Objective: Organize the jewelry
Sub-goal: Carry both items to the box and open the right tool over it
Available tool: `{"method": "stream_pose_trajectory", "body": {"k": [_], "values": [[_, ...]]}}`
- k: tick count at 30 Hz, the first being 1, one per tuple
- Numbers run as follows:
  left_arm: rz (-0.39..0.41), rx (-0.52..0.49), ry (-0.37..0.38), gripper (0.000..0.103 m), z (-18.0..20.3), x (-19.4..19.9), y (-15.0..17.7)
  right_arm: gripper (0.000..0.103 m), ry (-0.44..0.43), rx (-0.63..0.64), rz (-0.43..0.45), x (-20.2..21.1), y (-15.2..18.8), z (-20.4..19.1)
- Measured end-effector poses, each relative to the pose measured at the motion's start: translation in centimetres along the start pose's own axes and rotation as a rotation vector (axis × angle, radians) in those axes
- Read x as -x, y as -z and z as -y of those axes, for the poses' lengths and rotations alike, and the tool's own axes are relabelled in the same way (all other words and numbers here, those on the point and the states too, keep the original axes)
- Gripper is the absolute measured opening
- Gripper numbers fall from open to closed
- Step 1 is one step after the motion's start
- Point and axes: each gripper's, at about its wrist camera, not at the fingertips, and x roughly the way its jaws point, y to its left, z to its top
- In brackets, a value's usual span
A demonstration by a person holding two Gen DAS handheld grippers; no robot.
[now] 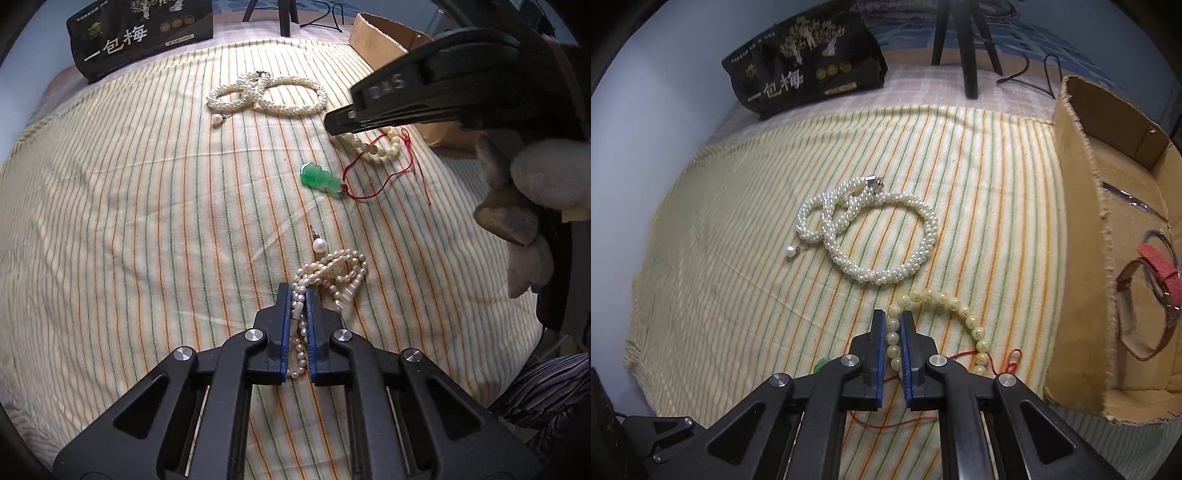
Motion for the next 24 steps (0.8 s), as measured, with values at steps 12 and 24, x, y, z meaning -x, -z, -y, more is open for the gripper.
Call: {"method": "stream_pose_trajectory", "body": {"k": [12,24], "values": [[0.078,0.049,0.070,0.001,-2.1,4.9,-0.7,0.005,-0.058,-0.052,0.136,6.0,0.0,1.4],[0.191,0.078,0.132,0.001,-1.5,9.6,-2.4,0.005,-0.080,-0.049,0.284,12.2,-0.3,1.6]]}}
